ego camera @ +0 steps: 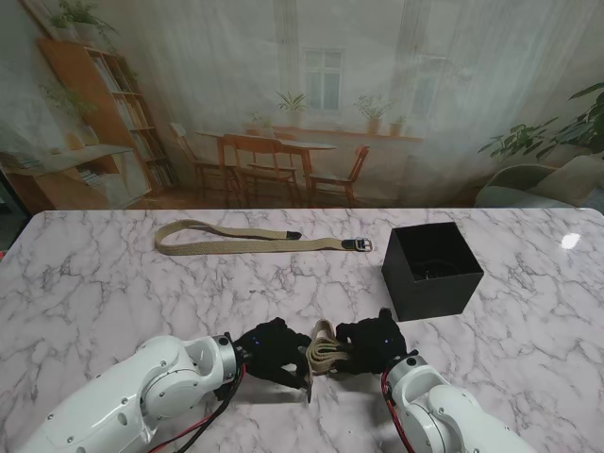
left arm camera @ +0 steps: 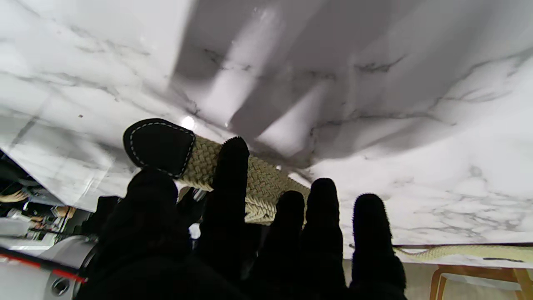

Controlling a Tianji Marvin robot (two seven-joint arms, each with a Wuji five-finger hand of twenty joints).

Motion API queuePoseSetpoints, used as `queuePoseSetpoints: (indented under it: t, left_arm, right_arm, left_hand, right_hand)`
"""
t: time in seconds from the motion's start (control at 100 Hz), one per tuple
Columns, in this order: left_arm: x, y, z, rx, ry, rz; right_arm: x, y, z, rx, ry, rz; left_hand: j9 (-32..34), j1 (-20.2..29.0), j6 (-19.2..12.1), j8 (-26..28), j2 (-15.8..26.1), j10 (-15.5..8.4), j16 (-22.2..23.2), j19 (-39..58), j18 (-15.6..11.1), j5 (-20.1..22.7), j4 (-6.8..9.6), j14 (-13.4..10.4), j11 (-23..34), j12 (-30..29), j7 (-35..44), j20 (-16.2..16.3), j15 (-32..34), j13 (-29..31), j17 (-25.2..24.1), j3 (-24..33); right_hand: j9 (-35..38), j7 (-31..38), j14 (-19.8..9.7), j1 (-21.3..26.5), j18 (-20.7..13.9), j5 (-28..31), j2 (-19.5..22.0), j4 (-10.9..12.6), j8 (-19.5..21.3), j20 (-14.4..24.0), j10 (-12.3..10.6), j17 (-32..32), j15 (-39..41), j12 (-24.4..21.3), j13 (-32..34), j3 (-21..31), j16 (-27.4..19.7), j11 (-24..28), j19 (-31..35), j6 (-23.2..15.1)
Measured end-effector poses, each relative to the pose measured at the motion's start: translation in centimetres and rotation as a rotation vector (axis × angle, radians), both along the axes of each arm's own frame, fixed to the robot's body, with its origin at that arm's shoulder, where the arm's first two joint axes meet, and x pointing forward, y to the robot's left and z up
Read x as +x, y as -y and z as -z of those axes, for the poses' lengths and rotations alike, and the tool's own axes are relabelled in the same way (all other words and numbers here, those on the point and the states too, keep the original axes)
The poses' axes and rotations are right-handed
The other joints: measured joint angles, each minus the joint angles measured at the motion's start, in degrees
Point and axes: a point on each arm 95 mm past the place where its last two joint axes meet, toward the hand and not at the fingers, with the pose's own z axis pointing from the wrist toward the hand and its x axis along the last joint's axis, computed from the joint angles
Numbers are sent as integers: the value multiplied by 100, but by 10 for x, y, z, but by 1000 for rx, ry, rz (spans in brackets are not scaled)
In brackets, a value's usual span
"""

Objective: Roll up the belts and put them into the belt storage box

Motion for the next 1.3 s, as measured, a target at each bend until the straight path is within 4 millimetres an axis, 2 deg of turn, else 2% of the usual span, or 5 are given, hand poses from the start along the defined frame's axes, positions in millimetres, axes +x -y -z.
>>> queuePoseSetpoints:
  t: [0.27,0.61,0.86,1.17,1.3]
  left_arm:
    - [-12,-17,-22,-51,98,12]
    - [-7,-39,-28,-12,173,-28]
    - [7,-47,-24,69,207,-32]
    - [6,-48,-9,39,158,-4]
    - [3,-40,-3,25,158,22]
  right_arm:
    - [0,0,0,-1,-1,-4]
    - [2,-1,-1,-4,-5,-18]
    - [2,-1,-1,-3,-6,-21]
    - [1,-2,-1,-2,-6,-22]
    - [1,-2,-1,-1,-7,-23]
  left_hand:
    - [71,1383,-138,358,-607,-508,0,26,-8,-187,0,-72,-17,-9,22,69,0,281,284,302]
    - [48,1379,-510,-413,-457,-576,0,96,-9,-1053,17,-68,-17,-158,-1080,67,0,297,331,979]
    - [-942,1197,-836,-1221,-612,-642,-118,10,-21,-1754,81,-149,-92,-391,-1577,-6,-11,-4,116,1467]
    - [-1141,855,-973,-2,-870,-701,-124,-67,-28,-1751,80,-213,1,-393,-426,-7,-15,-164,19,712]
    - [-1141,828,-968,1193,-1174,-701,-124,-67,-30,-1745,80,-213,54,-341,529,-7,-15,-164,18,666]
  right_hand:
    - [-20,1,9,0,0,-2,0,0,-62,-17,0,0,20,-3,0,0,1,-13,6,0]
    - [-28,1,62,0,0,-6,0,0,-64,-52,0,0,59,-3,3,0,62,-13,10,0]
    - [-88,1,64,0,0,-18,0,0,-65,-65,0,0,61,-2,3,0,62,-13,10,0]
    - [-97,1,67,0,0,-20,1,0,-66,-76,0,-1,63,-1,3,0,62,-13,10,0]
    - [-97,1,67,0,0,-21,2,0,-66,-79,0,-2,66,5,2,0,62,-13,10,0]
